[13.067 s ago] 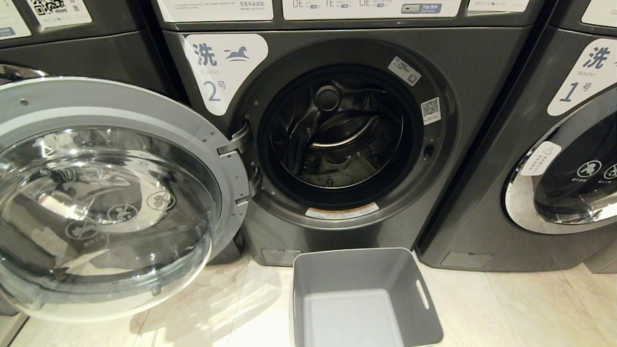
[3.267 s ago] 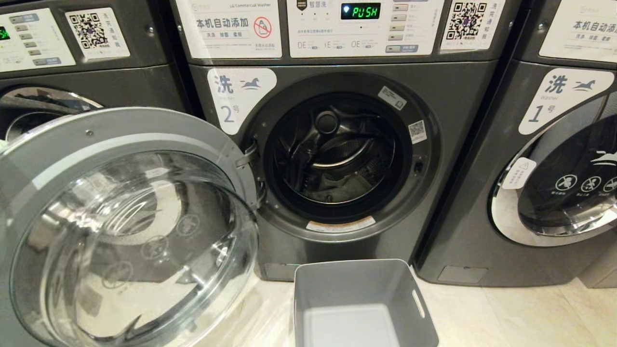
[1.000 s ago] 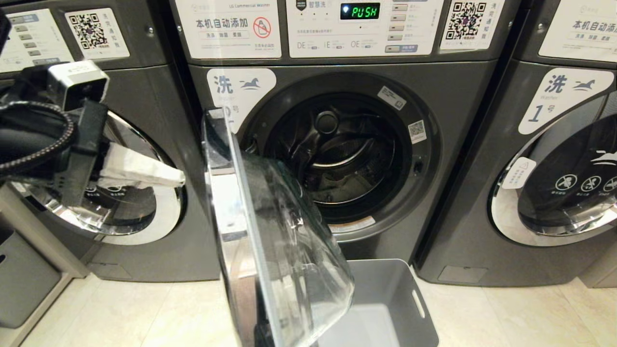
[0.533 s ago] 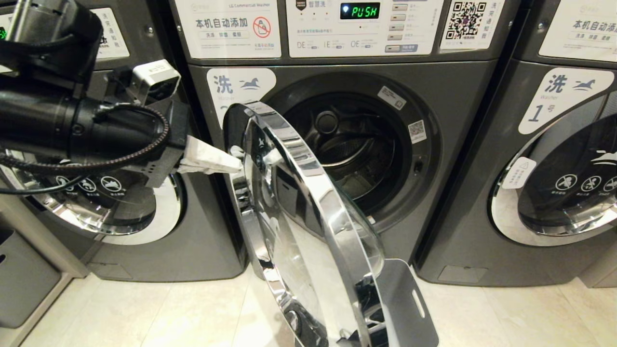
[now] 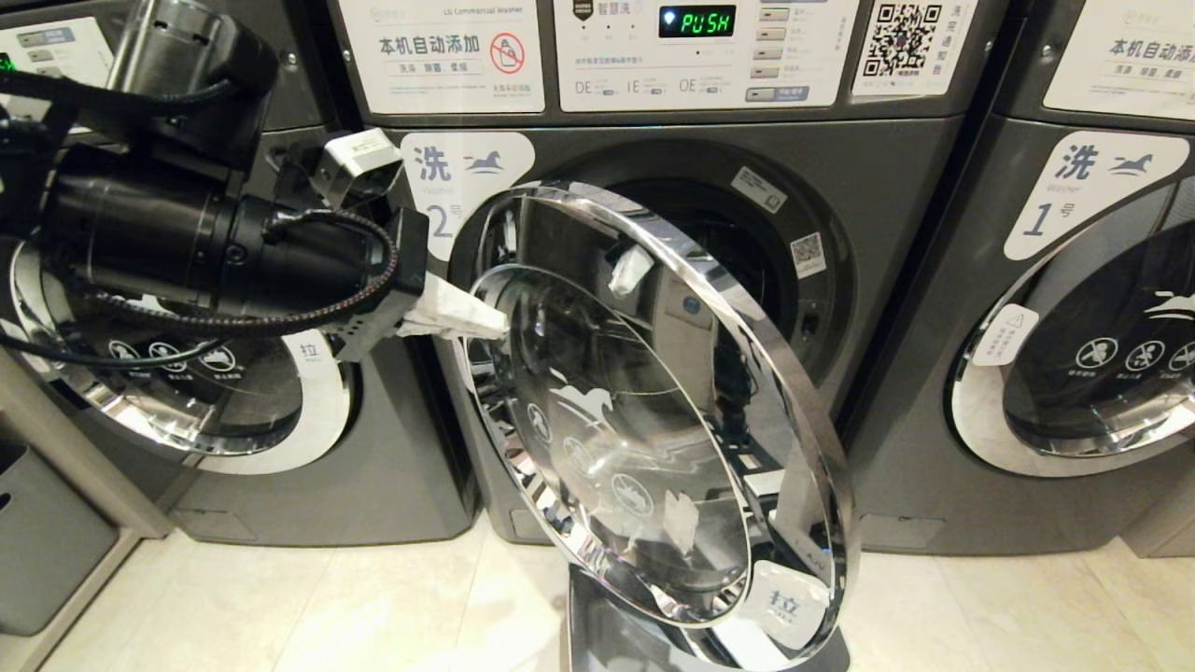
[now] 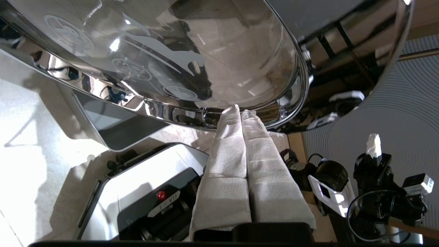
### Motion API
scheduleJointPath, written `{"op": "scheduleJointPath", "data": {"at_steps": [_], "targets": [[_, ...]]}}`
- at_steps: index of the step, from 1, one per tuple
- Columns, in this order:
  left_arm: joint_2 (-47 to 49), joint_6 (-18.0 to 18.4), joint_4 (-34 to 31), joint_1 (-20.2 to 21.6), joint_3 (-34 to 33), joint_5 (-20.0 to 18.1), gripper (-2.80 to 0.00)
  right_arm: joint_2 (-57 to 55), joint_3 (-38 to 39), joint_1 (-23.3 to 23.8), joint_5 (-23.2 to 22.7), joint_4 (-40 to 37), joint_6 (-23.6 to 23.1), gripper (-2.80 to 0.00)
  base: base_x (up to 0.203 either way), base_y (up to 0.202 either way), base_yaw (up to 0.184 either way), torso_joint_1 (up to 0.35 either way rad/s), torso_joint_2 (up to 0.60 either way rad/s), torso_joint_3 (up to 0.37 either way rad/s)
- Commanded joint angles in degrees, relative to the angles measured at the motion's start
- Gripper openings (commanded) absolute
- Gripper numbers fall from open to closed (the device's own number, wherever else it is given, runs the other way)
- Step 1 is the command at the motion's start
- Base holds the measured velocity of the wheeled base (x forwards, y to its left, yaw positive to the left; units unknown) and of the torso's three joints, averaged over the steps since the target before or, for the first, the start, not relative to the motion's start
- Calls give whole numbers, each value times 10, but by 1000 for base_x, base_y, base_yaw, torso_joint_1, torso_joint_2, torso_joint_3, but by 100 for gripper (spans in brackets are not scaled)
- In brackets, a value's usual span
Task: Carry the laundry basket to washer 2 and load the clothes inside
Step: Close the washing machine door with the left hand
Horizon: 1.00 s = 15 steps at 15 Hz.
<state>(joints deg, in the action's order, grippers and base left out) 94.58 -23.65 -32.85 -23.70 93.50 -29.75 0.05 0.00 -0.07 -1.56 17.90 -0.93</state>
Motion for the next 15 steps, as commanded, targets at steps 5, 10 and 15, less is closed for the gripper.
{"op": "scheduleJointPath", "data": {"at_steps": [5, 10, 15], "targets": [[19, -2, -2, -14, 24, 16, -280, 0, 23, 0, -1, 1, -9, -280, 0, 0, 0, 0, 0, 0], [37, -2, 31, -38, 25, 35, -280, -92, -131, -1, -41, -67, -17, -280, 0, 0, 0, 0, 0, 0], [59, -2, 38, -43, 38, 54, -280, -439, -413, -7, -171, -162, 55, -280, 0, 0, 0, 0, 0, 0]]}}
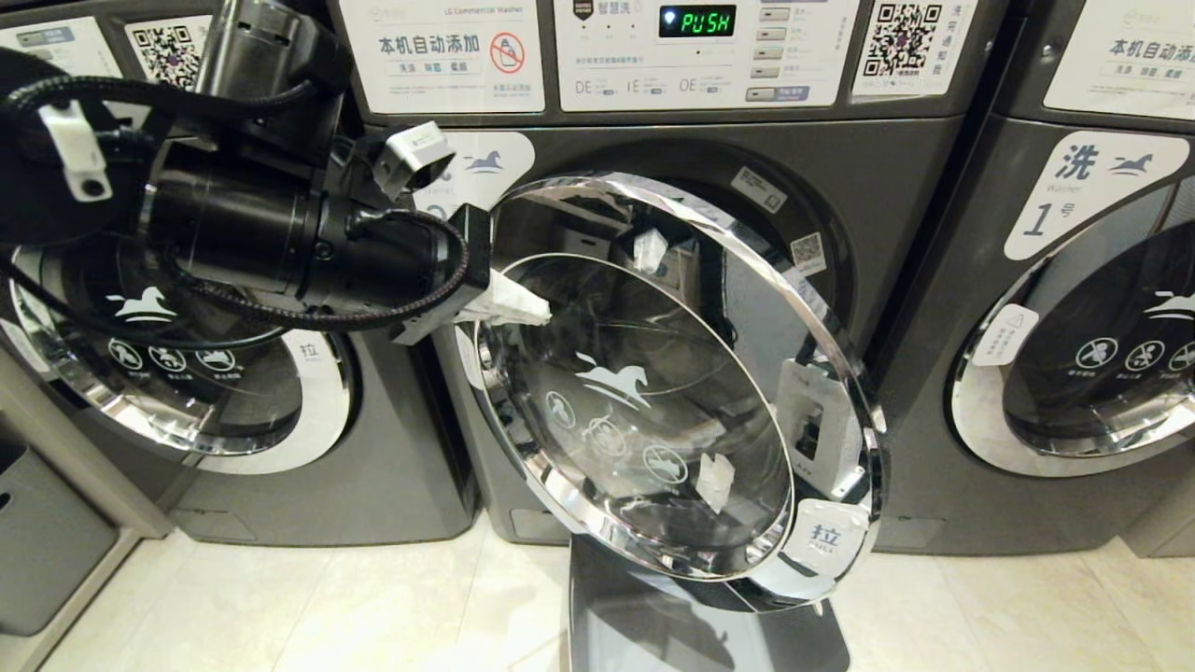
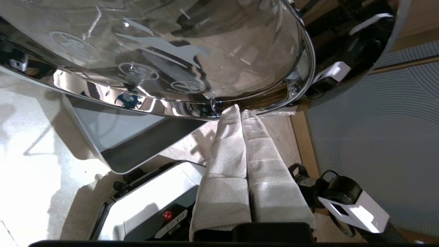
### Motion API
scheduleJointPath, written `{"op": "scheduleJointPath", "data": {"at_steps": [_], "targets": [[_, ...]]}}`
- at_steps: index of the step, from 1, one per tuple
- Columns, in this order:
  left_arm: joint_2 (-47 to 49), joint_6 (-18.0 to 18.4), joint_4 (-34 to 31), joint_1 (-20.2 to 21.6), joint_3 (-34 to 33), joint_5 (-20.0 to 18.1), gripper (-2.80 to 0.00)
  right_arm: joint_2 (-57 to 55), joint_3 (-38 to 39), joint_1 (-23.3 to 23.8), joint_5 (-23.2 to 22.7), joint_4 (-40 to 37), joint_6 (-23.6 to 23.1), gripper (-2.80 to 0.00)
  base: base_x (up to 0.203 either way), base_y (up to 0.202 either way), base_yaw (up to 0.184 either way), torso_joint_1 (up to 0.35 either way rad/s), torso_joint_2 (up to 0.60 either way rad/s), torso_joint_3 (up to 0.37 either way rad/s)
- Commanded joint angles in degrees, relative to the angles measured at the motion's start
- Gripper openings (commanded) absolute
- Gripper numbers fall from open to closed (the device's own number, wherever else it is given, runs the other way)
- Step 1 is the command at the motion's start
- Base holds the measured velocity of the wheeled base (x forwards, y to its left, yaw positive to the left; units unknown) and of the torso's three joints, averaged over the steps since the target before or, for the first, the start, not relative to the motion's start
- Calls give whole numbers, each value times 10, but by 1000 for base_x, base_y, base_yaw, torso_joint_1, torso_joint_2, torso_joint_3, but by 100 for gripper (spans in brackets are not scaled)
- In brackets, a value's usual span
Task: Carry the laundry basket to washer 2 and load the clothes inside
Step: Close the washing machine door with the left hand
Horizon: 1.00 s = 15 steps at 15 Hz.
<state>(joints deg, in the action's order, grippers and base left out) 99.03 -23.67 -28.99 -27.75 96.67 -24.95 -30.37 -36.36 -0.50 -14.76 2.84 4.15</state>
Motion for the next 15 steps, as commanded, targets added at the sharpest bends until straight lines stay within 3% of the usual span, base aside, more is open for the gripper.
{"op": "scheduleJointPath", "data": {"at_steps": [1, 2, 3, 7, 11, 15], "targets": [[29, -2, 5, -3, 20, 16, -280, -181, -81, -11, -114, -47, 15, -280, 0, 0, 0, 0, 0, 0], [44, -2, 13, -3, 32, 21, -280, -212, -108, -28, -203, -97, 25, -280, 0, 0, 0, 0, 0, 0], [60, -2, 22, -4, 47, 23, -280, -223, -120, -59, -248, -147, 31, -280, 0, 0, 0, 0, 0, 0], [117, -2, 36, -8, 109, 49, -280, -214, -130, -143, -336, -258, 41, -280, 0, 0, 0, 0, 0, 0], [161, -1, 79, -29, 139, 71, -280, -235, -102, -162, -333, -254, 34, -280, 0, 0, 0, 0, 0, 0], [177, -1, 111, -42, 139, 90, -280, -280, -29, -163, -236, -130, 31, -280, 0, 0, 0, 0, 0, 0]]}}
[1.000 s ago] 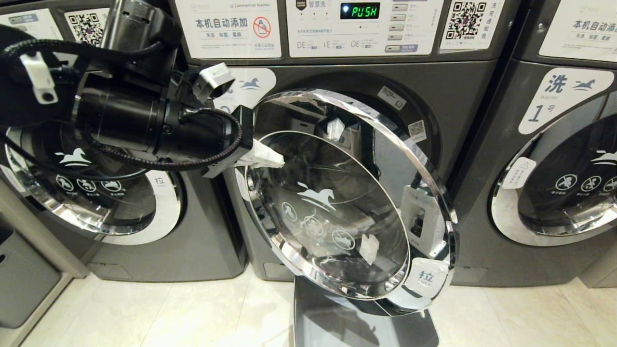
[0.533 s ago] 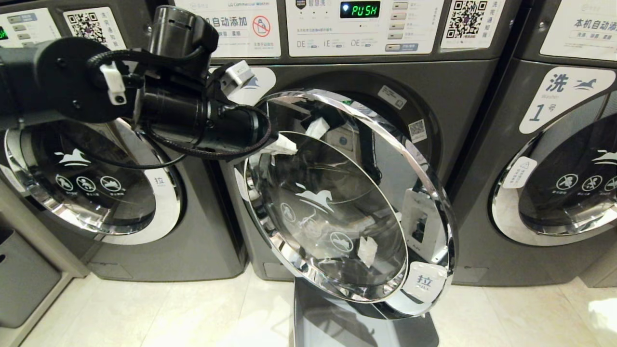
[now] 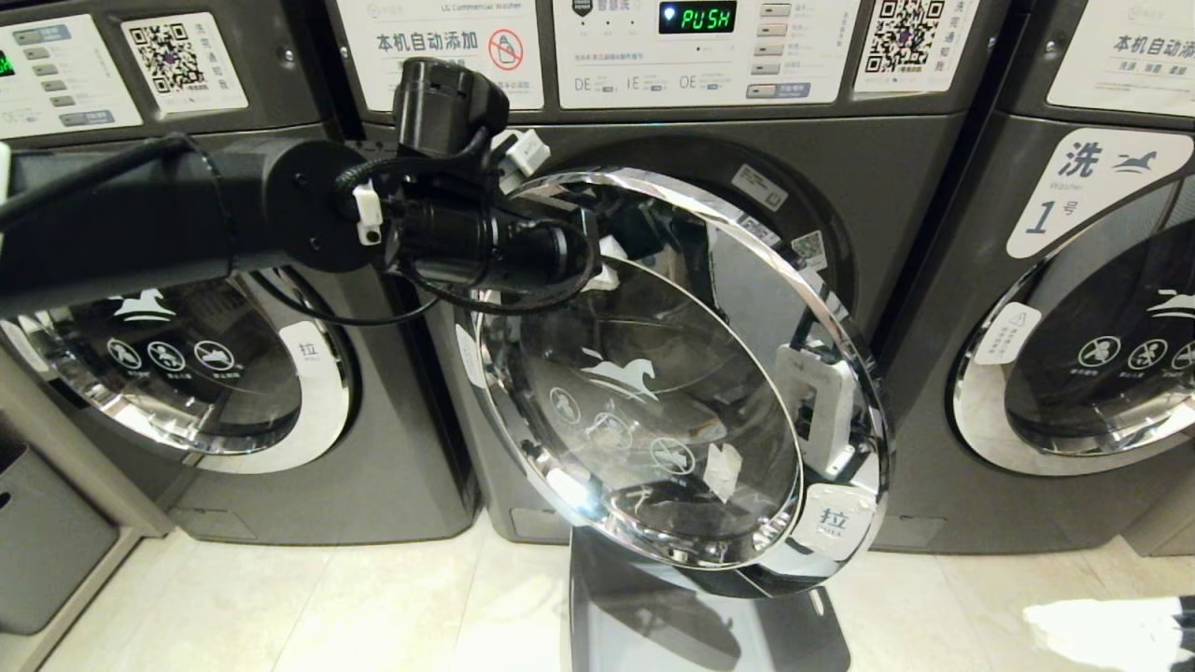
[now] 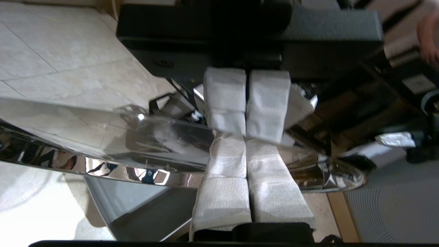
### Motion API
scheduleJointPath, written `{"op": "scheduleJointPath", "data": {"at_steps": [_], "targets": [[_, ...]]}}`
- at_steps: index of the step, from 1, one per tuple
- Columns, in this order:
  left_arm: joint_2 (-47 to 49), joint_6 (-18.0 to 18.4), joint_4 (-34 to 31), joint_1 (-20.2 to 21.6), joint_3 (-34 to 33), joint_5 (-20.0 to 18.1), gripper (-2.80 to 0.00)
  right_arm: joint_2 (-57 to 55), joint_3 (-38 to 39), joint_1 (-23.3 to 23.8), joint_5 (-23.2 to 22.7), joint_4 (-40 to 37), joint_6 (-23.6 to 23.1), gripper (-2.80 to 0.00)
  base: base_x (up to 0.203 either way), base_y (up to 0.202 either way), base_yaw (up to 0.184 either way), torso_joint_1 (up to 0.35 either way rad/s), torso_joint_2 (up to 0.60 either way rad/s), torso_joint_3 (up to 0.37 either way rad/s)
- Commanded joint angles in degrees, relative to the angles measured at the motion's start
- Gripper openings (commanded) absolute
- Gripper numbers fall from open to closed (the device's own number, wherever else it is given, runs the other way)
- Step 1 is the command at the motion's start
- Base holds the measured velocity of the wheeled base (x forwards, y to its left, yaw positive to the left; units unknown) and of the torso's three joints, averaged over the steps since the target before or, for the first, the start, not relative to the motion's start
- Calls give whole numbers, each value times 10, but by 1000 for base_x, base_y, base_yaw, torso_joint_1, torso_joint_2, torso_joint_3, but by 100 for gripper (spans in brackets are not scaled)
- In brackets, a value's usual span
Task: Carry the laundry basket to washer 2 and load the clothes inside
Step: Close the washing machine door with the left hand
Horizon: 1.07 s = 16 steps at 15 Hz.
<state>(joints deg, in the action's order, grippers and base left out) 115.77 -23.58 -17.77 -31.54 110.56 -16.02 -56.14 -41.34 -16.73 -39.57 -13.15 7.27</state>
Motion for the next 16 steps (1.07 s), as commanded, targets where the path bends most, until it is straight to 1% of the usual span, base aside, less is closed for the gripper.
{"op": "scheduleJointPath", "data": {"at_steps": [1, 4, 6, 8, 9, 11, 12, 14, 16], "targets": [[9, -2, 4, -4, 0, 9, -280, -40, 31, -1, 27, 59, 1, -280, 0, 0, 0, 0, 0, 0], [5, -2, 12, -4, 0, 20, -280, -85, 42, -1, 45, 104, 3, -280, 0, 0, 0, 0, 0, 0], [-3, -2, -1, -4, 0, 23, -280, -123, 66, -1, 87, 187, 3, -280, 0, 0, 0, 0, 0, 0], [-22, -3, -33, -4, 0, 24, -280, -175, 84, -1, 134, 266, 3, -280, 0, 0, 0, 0, 0, 0], [-34, -7, -56, -4, 0, 24, -280, -198, 87, -1, 152, 291, 3, -280, 0, 0, 0, 0, 0, 0], [-61, -24, -91, -4, 0, 24, -280, -233, 79, -1, 195, 307, 2, -280, 0, 0, 0, 0, 0, 0], [-74, -32, -101, -4, -2, 26, -280, -245, 75, -1, 208, 310, 1, -280, 0, 0, 0, 0, 0, 0], [-97, -36, -108, -4, -14, 47, -280, -262, 70, -1, 209, 311, 2, -280, 0, 0, 0, 0, 0, 0], [-122, -37, -109, -4, -32, 53, -280, -281, 65, -1, 207, 315, 4, -280, 0, 0, 0, 0, 0, 0]]}}
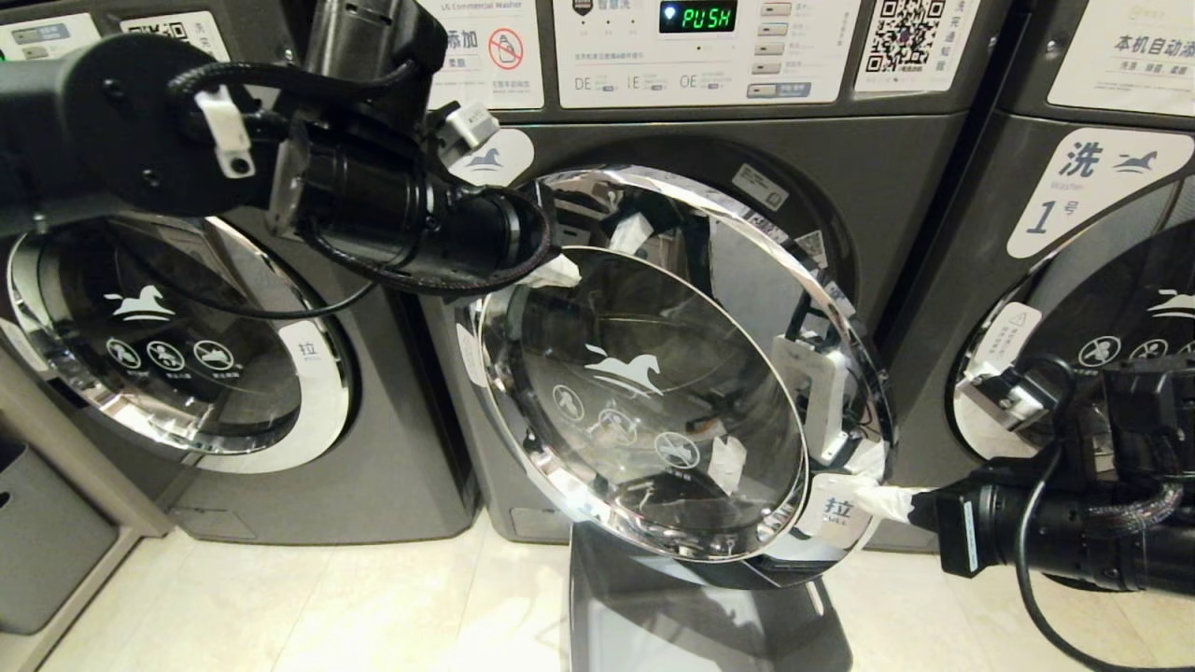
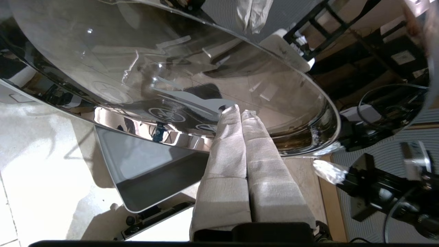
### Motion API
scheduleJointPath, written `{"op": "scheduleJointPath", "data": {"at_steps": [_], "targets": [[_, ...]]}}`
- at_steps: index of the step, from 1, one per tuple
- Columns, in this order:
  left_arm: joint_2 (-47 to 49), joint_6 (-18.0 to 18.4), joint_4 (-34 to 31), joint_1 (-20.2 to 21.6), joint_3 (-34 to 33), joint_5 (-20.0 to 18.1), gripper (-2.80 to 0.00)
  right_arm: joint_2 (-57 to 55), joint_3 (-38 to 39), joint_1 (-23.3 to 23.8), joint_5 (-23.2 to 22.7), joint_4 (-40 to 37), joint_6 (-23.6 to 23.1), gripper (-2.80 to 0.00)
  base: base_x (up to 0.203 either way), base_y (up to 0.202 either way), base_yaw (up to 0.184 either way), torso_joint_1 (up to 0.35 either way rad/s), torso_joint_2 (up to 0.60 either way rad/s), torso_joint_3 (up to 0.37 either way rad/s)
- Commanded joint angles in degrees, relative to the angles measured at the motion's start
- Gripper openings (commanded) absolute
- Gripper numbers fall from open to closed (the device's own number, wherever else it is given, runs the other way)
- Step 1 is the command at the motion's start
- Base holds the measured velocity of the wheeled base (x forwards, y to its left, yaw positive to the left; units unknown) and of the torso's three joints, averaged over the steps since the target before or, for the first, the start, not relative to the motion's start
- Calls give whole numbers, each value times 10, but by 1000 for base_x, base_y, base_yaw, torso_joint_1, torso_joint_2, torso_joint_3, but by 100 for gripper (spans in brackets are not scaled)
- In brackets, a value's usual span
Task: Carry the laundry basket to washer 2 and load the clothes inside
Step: Close the washing machine door with the left hand, then press the washing machine door tightly with the right hand
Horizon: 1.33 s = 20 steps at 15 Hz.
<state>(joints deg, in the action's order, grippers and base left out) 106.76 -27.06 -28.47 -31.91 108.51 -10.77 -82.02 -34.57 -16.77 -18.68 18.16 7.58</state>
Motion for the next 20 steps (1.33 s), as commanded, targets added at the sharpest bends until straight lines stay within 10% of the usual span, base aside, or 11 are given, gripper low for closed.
{"op": "scheduleJointPath", "data": {"at_steps": [1, 8, 20], "targets": [[-44, -2, -2, 0, -20, 3, -280, -34, -4, 0, -2, 9, 1, -280, 0, 0, 0, 0, 0, 0], [-97, -2, -2, 8, -66, 14, -280, -127, -6, 0, 7, 128, 0, -280, 0, 0, 0, 0, 0, 0], [-220, -35, 4, 9, -186, 61, -280, -288, -81, 11, 203, 327, -27, -280, 0, 0, 0, 0, 0, 0]]}}
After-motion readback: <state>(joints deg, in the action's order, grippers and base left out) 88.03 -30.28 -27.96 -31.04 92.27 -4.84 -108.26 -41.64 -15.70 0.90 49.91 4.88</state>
